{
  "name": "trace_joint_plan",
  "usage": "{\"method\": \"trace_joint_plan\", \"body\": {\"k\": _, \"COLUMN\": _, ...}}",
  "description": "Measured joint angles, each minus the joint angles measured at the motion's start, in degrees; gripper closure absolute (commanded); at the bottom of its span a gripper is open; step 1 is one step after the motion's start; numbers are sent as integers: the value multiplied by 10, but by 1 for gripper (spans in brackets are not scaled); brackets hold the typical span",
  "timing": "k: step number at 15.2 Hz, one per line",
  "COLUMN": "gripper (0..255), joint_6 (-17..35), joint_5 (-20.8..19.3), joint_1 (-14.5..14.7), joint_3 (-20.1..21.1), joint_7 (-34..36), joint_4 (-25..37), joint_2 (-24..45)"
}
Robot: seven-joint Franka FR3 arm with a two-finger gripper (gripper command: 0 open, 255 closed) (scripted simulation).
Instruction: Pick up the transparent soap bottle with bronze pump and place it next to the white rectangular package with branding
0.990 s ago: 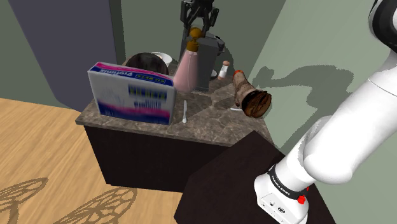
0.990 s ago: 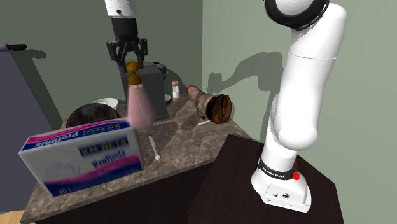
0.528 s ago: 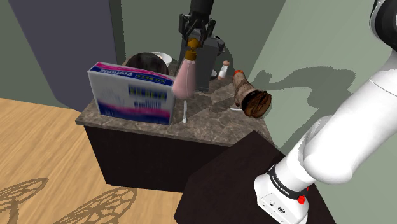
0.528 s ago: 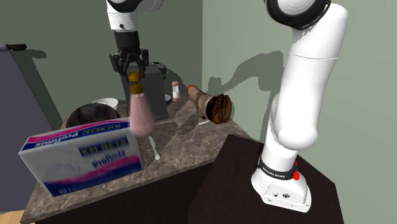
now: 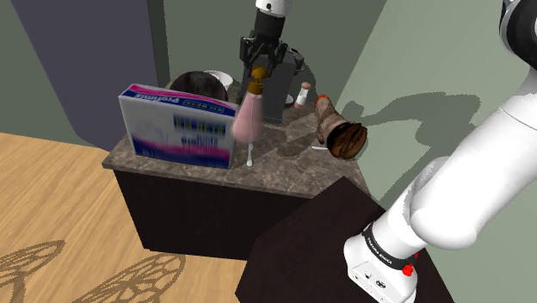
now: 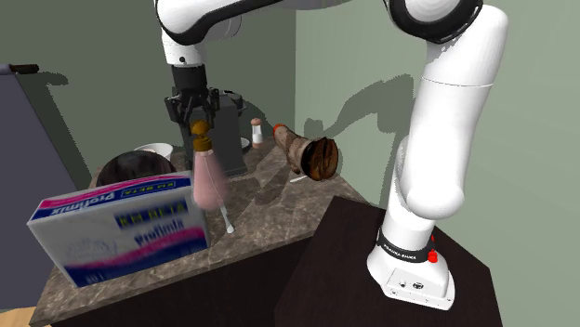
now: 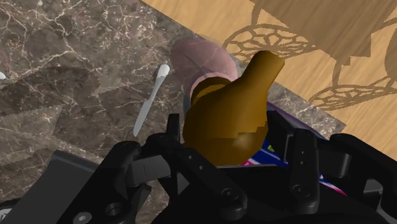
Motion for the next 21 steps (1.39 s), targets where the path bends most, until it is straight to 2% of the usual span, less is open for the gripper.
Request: {"method": "trace_joint_plan", "body": {"k": 21, "gripper": 255, "joint_6": 157, "joint_5": 3, "joint_1": 0, "joint_3": 0, "joint_7": -4, "joint_4": -120, "joint_2": 37}}
